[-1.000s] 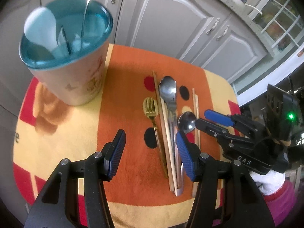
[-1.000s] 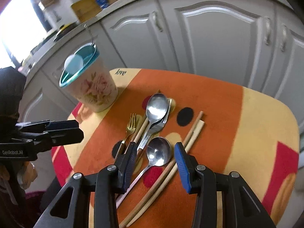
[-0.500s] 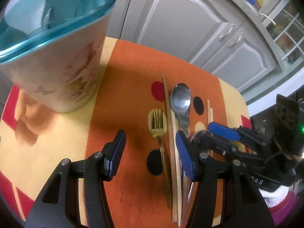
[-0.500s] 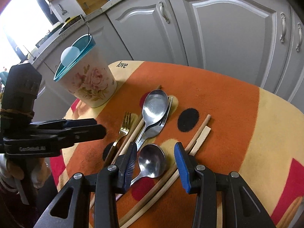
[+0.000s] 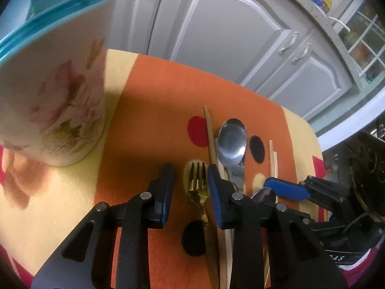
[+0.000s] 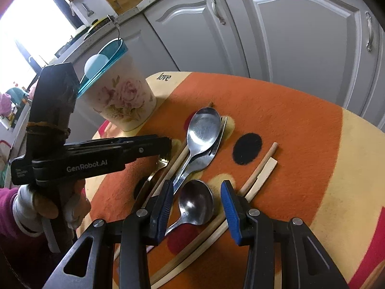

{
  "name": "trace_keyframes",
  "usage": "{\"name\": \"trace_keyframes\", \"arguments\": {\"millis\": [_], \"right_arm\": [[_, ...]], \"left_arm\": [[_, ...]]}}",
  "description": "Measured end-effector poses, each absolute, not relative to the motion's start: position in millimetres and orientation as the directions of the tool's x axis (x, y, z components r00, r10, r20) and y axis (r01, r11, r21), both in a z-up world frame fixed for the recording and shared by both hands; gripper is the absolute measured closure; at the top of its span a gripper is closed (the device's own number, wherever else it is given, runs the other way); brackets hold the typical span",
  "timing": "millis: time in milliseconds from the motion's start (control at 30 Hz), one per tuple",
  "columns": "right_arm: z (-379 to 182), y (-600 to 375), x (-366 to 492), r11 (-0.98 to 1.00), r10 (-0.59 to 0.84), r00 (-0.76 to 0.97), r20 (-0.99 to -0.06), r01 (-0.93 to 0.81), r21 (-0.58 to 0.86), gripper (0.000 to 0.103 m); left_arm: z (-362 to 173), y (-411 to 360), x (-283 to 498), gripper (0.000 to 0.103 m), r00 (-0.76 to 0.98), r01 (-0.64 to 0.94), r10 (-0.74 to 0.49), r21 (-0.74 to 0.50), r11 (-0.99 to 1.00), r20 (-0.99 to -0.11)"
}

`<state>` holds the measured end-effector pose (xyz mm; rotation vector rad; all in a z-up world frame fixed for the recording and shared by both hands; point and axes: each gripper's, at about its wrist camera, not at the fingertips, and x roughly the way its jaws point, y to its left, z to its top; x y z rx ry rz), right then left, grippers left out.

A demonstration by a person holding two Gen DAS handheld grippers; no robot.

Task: Organize utensils
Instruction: 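Grasp the gold fork with the left gripper while the right gripper grasps a metal spoon, then lift the fork and spoon over the floral cup and open both grippers to drop them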

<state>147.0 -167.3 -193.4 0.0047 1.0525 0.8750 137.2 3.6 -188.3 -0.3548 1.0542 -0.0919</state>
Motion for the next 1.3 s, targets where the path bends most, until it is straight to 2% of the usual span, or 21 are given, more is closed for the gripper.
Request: {"name": "trace_keyframes", "arguments": {"millis": [33, 133, 267, 500, 667, 700, 1133, 1300], "right_arm": [[-194, -167, 147, 0.671, 0.631, 0.198, -0.750, -0.625, 0.399, 0.063], [-194, -168, 148, 0.666, 0.634, 0.193, -0.748, -0.627, 0.403, 0.063], [-195, -166, 148, 0.664, 0.635, 0.188, -0.749, -0.629, 0.405, 0.063], [-196, -162, 146, 0.657, 0.614, 0.167, -0.771, -0.649, 0.383, 0.090], [-192, -162, 141, 0.662, 0.604, 0.185, -0.775, -0.658, 0.358, 0.097], [-191, -161, 140, 0.661, 0.602, 0.185, -0.777, -0.661, 0.355, 0.098], [-192, -163, 141, 0.662, 0.610, 0.169, -0.775, -0.647, 0.380, 0.098], [-185, -161, 134, 0.675, 0.582, 0.202, -0.788, -0.659, 0.330, 0.099]], "left_arm": [[-189, 3, 138, 0.084, 0.493, -0.090, -0.245, -0.329, 0.940, -0.835], [-191, 3, 139, 0.091, 0.487, -0.080, -0.268, -0.347, 0.934, -0.831], [-188, -1, 138, 0.091, 0.472, -0.052, -0.269, -0.331, 0.942, -0.839], [-187, 3, 124, 0.091, 0.432, -0.033, -0.285, -0.331, 0.943, -0.856], [-184, 6, 116, 0.092, 0.418, -0.025, -0.298, -0.339, 0.940, -0.858], [-184, 7, 113, 0.099, 0.412, -0.018, -0.307, -0.344, 0.939, -0.858], [-179, 18, 101, 0.102, 0.404, -0.022, -0.317, -0.356, 0.934, -0.858], [-169, 19, 97, 0.102, 0.418, -0.014, -0.319, -0.357, 0.934, -0.851]]}}
